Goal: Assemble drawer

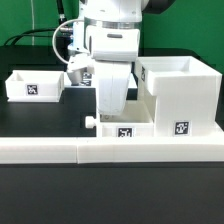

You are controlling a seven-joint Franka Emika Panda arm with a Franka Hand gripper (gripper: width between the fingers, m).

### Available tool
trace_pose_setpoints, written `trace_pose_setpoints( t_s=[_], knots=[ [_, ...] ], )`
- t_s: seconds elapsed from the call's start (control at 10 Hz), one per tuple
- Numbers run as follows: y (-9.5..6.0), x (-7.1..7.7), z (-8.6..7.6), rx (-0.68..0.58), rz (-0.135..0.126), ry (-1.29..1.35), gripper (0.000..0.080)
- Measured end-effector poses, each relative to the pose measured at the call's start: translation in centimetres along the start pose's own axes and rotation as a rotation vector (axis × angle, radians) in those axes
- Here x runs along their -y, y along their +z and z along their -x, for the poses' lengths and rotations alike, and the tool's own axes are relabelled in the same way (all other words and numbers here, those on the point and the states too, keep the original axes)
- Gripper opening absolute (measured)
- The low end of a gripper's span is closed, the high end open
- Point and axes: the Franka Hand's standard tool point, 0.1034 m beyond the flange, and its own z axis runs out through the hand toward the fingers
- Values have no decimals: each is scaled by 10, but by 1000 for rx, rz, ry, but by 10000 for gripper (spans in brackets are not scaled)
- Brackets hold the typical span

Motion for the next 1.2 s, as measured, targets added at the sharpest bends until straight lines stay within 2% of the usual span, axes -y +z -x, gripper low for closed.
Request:
trace_pose_setpoints(
  t_s=[0.3,0.7,0.9,1.1,1.2],
  knots=[
    [1,1,6,1,7,-10,42],
    [1,1,7,1,8,-3,42],
    [1,-1,6,-7,52,-1,42],
    [2,-1,6,-5,48,-6,42],
    [1,-1,5,5,35,-34,42]
  ],
)
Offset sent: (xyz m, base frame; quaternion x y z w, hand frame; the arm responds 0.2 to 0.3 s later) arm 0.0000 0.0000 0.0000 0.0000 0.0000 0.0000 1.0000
